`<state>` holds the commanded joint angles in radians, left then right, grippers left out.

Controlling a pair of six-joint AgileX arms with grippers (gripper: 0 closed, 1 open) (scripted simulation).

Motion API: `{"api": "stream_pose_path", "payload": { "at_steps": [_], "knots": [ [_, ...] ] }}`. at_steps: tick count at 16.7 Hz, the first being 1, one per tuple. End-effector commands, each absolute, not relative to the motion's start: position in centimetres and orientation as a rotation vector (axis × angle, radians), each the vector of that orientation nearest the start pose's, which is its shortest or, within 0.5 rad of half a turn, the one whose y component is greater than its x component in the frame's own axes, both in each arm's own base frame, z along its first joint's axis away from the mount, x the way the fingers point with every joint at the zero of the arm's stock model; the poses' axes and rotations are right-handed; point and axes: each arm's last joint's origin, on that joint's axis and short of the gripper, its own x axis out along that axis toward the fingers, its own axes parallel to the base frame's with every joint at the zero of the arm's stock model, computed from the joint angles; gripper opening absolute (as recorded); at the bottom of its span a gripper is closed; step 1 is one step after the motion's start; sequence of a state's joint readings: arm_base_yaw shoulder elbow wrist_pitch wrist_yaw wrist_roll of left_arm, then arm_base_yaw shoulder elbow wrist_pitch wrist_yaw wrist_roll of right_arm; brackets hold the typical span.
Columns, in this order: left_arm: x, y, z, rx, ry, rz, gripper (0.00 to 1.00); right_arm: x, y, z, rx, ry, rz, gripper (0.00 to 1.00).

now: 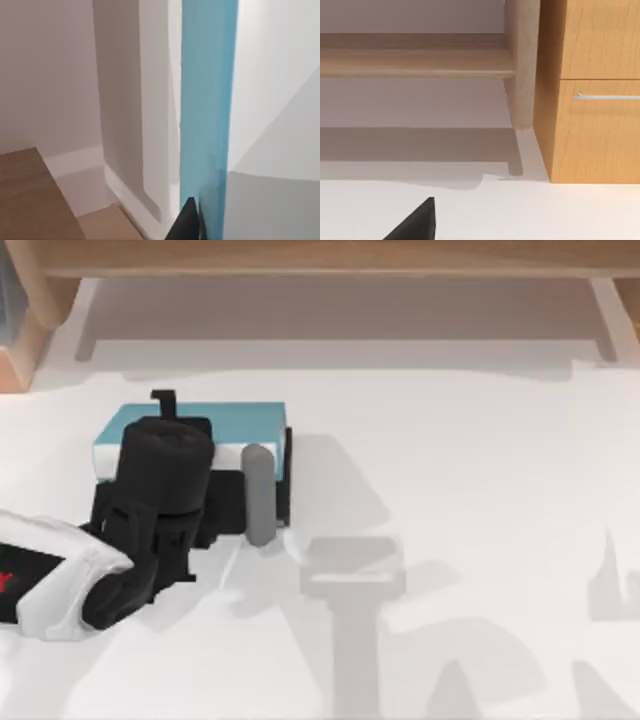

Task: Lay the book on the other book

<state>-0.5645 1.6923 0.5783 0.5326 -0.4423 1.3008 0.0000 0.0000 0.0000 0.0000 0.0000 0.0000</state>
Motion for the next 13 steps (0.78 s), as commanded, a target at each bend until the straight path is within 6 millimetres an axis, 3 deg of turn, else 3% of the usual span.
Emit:
{"api": "stream_pose_path", "payload": {
  "at_steps": [7,13],
  "knots": [
    [26.03,-14.82,11.51,1.538,0.382,-0.438,0.98,10.57,-0.12,16.0,0.0,0.0,0.0,1.0],
    [26.03,-14.82,11.51,1.538,0.382,-0.438,1.0,10.57,-0.12,16.0,0.0,0.0,0.0,1.0]
  ]
}}
